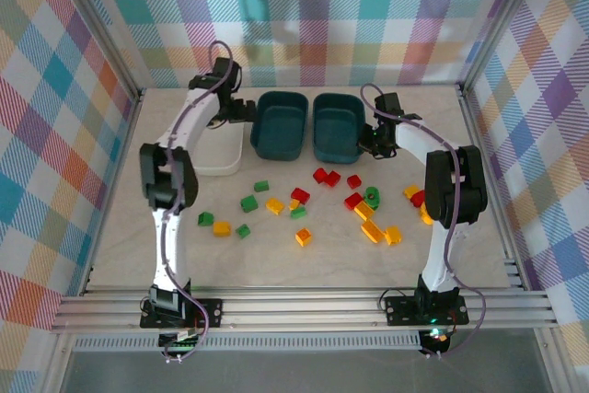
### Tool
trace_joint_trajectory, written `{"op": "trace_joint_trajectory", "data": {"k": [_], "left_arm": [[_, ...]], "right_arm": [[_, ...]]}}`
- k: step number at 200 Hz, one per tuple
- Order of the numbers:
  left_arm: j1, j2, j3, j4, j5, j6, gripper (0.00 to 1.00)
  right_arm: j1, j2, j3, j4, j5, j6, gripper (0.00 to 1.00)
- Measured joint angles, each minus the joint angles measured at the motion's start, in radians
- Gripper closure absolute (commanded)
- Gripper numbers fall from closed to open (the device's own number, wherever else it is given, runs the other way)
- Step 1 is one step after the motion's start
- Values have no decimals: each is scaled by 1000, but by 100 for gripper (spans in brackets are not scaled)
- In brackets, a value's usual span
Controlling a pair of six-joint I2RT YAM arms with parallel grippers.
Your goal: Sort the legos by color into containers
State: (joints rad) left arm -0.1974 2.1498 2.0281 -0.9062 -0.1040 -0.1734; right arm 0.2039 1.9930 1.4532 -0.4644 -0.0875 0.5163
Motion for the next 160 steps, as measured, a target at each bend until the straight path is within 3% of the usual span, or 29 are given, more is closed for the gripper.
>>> {"op": "trace_joint_trajectory", "data": {"k": [12, 25, 45, 68, 106, 160], "left_arm": [[15, -152, -168, 35, -20, -36, 41], [47, -283, -297, 63, -39, -75, 58], [130, -402, -432, 100, -64, -131, 50], [203, -399, -527, 140, -82, -161, 46], [249, -304, -599, 200, -19, -175, 54], [254, -197, -575, 275, 39, -144, 76]], "right_arm": [[1, 0, 0, -2, 0, 0, 94], [1, 0, 0, -3, 0, -1, 94], [1, 0, 0, -4, 0, -4, 94], [1, 0, 0, -4, 0, -8, 94], [3, -1, -1, -4, 0, -8, 94], [4, -1, -2, -4, 0, -8, 95]]}}
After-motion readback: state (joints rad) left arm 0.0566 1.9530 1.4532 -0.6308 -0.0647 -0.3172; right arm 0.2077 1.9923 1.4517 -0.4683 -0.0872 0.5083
